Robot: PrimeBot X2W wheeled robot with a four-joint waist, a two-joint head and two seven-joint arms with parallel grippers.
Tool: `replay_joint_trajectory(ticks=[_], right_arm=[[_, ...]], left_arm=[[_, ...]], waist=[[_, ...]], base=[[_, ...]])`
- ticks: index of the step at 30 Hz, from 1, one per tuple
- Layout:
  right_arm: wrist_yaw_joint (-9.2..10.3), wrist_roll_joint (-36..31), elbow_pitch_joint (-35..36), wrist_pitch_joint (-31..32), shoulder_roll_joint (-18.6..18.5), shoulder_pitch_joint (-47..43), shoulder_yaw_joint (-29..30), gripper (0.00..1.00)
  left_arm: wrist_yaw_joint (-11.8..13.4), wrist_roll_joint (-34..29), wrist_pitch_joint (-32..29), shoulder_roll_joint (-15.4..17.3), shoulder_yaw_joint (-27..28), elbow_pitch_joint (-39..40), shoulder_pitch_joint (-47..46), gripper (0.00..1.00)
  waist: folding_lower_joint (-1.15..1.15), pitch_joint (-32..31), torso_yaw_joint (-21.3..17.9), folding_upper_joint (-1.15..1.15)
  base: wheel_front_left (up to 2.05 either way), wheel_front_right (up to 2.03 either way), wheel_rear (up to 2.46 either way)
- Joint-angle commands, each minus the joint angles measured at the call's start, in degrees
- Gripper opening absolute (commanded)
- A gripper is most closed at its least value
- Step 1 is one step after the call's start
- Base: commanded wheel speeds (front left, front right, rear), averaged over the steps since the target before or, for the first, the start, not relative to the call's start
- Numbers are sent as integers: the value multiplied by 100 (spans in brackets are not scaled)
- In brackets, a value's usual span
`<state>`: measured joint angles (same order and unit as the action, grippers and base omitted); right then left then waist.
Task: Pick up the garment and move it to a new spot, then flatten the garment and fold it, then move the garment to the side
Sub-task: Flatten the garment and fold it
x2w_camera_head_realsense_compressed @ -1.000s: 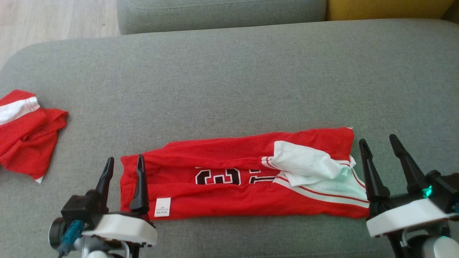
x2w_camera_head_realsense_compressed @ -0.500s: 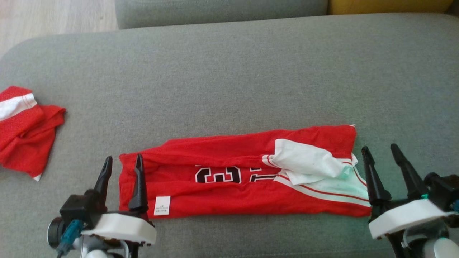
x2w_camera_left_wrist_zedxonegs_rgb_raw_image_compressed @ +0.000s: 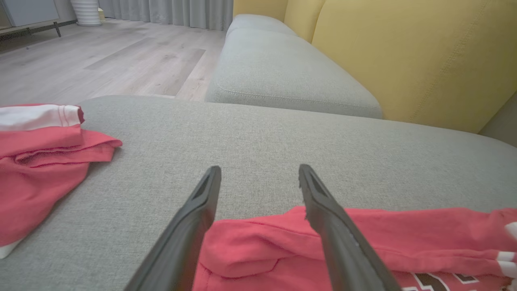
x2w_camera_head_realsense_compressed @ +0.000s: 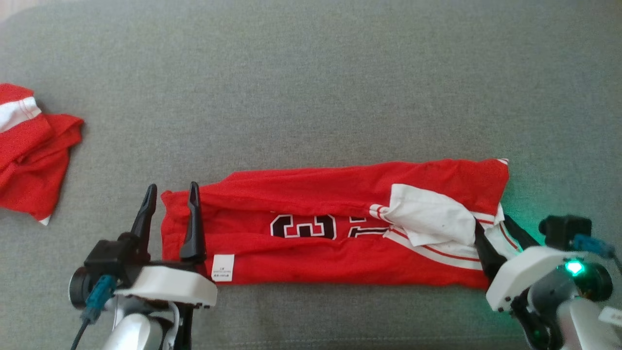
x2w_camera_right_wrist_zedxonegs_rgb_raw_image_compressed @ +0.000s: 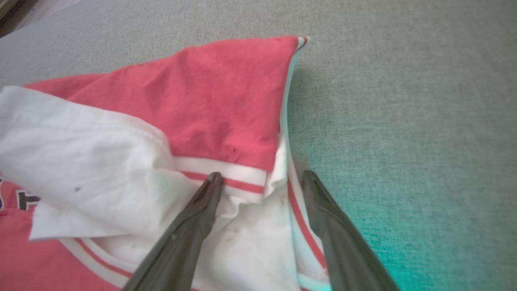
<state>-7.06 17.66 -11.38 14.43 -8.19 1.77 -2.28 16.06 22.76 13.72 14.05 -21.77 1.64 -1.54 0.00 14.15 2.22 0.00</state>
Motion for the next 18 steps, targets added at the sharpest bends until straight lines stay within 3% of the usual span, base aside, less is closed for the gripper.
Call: replay_joint_trajectory(ticks=[1,3,4,5,6,13,18], right_arm=[[-43,41,94,235,-66,150,-122,100],[-43,144,72,453,-22,175,-113,100],[-43,197,59,599,-23,165,-131,73],[-43,256,74,684,-27,166,-135,21],[-43,323,76,802,-27,147,-131,0],[-43,437,426,918,-147,86,98,0],[-43,402,717,921,-329,40,598,0]], left_arm=[[-36,-56,61,27,188,146,-252,100],[-55,-55,75,20,210,113,-289,100],[-63,-54,81,17,225,94,-305,100],[-70,-53,86,13,239,73,-321,100],[-76,-50,92,4,256,57,-337,100],[-97,-82,116,-23,367,54,-374,100],[-92,-91,122,-43,423,68,-314,100]], waist=[[0,84,9,0],[0,118,8,0],[0,131,5,0],[0,142,2,0],[0,146,-2,0],[0,72,-45,0],[0,5,-92,0]], base=[[0,0,0],[0,0,0],[0,0,0],[0,0,0],[0,0,0],[0,0,0],[0,0,0]])
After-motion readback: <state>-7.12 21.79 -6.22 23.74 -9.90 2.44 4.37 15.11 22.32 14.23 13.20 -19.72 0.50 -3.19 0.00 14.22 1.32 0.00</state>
